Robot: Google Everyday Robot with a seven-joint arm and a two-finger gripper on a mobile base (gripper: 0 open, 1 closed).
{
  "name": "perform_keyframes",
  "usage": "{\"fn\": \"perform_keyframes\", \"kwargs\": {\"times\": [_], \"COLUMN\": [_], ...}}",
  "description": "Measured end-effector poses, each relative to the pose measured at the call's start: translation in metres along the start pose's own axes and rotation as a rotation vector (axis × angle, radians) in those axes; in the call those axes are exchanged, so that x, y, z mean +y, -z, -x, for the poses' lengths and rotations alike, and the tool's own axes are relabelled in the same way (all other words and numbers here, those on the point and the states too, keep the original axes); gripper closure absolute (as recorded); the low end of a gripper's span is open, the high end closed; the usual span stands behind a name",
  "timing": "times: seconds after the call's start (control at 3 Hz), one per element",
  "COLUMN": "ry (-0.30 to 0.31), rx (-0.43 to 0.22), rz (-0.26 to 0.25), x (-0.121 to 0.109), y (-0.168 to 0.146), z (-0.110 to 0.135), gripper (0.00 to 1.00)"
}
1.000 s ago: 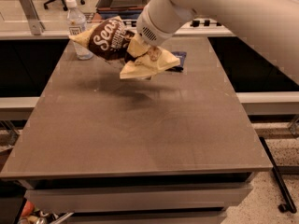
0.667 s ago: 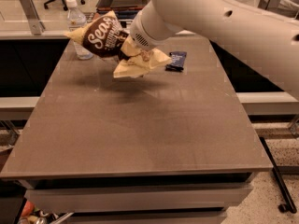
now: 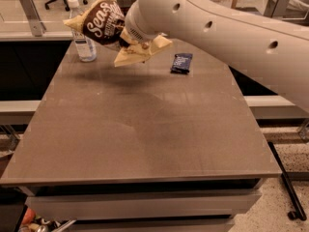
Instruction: Move brown chip bag near blue plastic bottle
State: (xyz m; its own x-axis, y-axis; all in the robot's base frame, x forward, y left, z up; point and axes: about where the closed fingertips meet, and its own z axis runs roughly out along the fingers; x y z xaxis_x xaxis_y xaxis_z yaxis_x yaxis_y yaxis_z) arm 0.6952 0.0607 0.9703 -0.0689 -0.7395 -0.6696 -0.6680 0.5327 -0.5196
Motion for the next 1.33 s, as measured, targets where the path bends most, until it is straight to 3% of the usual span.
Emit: {"fn": "perform_keyframes", "kwargs": {"times": [0.33,1.33], "ry": [0.017,0.021], "rx": [0.003,0.000], "rz": [-0.013,-0.011], "x": [-0.0024,0.0000], "y": [-0.0005,0.0005], "z": [0.0009,0.0044], "gripper": [0.84,0.14]}}
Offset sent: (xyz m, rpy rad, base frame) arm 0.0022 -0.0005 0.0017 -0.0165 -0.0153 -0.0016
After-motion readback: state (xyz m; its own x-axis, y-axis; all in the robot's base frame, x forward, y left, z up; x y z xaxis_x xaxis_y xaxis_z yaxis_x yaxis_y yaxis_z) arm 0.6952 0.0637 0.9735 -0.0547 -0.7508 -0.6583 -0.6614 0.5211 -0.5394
